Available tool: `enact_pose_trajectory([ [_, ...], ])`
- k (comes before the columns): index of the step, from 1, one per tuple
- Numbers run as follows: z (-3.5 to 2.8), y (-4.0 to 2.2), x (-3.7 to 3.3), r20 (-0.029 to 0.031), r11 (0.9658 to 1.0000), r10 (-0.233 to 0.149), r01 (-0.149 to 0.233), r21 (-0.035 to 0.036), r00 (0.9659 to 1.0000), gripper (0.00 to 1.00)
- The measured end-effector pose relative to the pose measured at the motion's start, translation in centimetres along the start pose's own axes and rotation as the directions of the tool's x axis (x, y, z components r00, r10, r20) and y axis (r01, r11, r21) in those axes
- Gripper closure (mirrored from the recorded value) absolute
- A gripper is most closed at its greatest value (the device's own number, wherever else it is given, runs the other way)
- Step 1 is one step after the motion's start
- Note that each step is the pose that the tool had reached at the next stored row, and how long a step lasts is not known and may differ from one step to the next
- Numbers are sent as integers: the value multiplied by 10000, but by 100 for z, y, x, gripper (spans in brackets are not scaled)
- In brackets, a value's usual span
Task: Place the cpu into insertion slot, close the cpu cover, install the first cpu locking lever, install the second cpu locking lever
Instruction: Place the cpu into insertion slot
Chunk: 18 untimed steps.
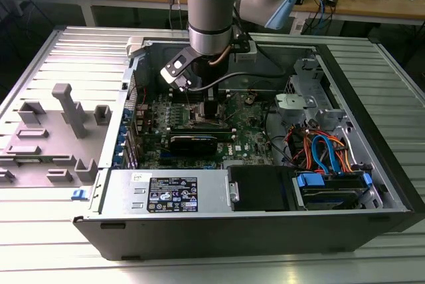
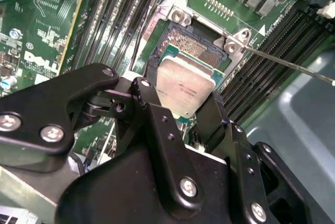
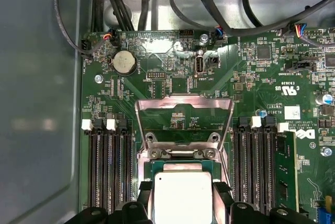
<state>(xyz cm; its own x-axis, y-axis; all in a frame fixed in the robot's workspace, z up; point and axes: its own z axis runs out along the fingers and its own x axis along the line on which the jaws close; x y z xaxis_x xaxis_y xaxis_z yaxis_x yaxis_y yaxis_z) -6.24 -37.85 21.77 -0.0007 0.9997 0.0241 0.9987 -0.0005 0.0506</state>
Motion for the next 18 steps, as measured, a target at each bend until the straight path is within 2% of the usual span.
enact_pose_trajectory([
  [2, 31, -2, 0, -2, 10000, 1, -1, -1, 10000, 46],
  [13, 33, -2, 0, -2, 10000, 1, -1, -1, 10000, 46],
  [14, 39, -2, 1, 34, 10000, 1, -1, -3, 10000, 46],
  [15, 49, -3, -1, 102, 10000, -4, 4, -2, 9999, 46],
  [16, 79, -4, -2, 134, 10000, -7, 7, -1, 9999, 46],
  [18, 90, -6, 1, 175, 10000, -6, 6, -1, 9998, 46],
])
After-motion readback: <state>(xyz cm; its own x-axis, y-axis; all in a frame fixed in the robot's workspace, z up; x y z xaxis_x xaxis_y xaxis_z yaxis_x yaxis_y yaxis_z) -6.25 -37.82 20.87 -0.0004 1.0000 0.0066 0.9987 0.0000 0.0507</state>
